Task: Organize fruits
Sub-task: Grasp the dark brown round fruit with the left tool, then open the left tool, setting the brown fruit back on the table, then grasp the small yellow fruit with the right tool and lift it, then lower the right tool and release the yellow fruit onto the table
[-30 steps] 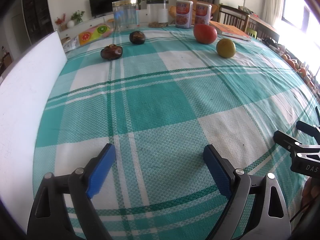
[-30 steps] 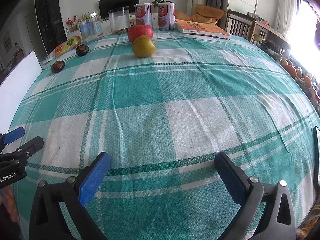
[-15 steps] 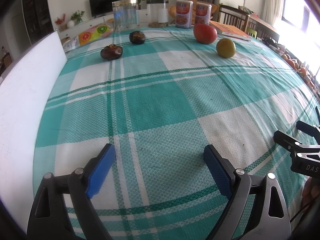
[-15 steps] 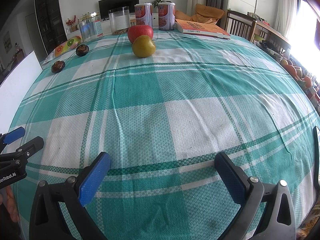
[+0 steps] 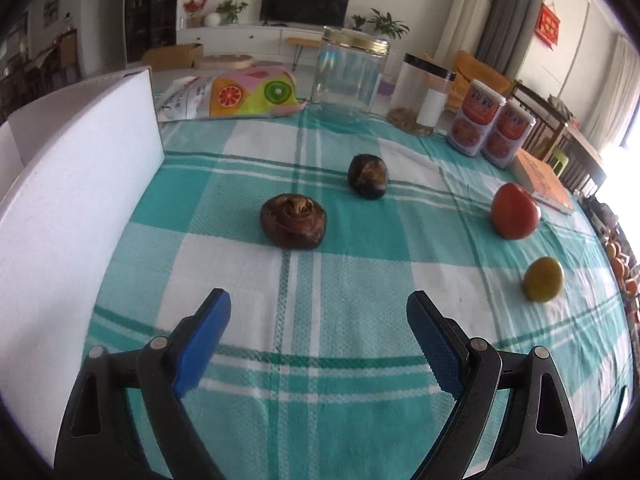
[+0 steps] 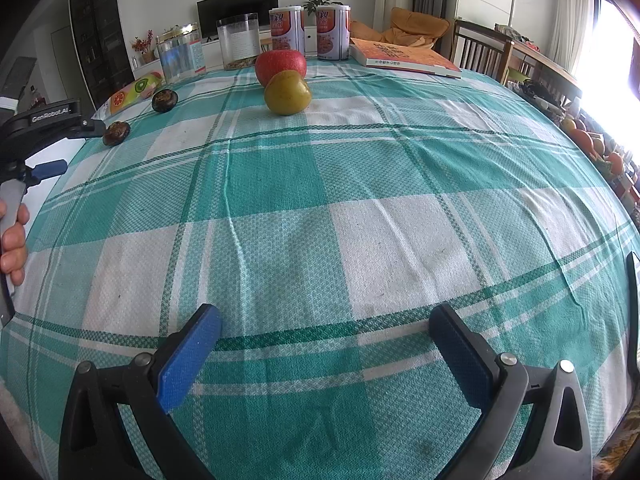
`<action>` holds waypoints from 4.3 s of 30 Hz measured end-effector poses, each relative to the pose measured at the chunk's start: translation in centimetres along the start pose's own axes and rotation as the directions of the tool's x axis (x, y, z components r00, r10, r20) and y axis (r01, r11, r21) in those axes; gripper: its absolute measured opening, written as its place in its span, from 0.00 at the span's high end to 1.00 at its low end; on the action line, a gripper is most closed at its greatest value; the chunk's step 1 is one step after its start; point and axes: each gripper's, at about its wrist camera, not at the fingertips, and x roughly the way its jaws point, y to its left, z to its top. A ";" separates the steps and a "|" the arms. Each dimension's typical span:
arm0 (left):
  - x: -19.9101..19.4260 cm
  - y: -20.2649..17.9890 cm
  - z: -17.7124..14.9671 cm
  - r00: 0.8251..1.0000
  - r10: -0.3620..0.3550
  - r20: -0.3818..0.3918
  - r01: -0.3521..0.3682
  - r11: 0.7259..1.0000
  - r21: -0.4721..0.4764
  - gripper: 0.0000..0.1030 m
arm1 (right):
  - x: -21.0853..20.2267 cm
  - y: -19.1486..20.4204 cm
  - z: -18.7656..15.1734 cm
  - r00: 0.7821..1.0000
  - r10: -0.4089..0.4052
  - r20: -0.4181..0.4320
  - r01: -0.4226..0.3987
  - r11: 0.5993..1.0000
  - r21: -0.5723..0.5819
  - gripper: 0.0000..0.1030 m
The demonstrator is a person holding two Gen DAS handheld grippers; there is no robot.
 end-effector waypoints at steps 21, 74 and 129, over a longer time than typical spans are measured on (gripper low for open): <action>-1.8 -2.8 -3.0 0.996 -0.062 -0.059 0.072 0.980 0.185 0.52 | 0.0 0.0 0.0 1.000 0.001 0.000 -0.001 1.000 0.001 0.00; -7.7 -2.7 -14.0 0.998 -0.030 -0.063 0.047 0.958 0.283 0.10 | 7.1 6.6 16.8 0.992 -0.066 0.104 0.089 0.968 -0.234 0.00; -7.7 -2.7 -14.0 0.998 -0.029 -0.063 0.046 0.958 0.283 0.08 | -0.7 -10.2 -0.3 0.907 0.363 0.213 -0.421 0.767 0.484 0.37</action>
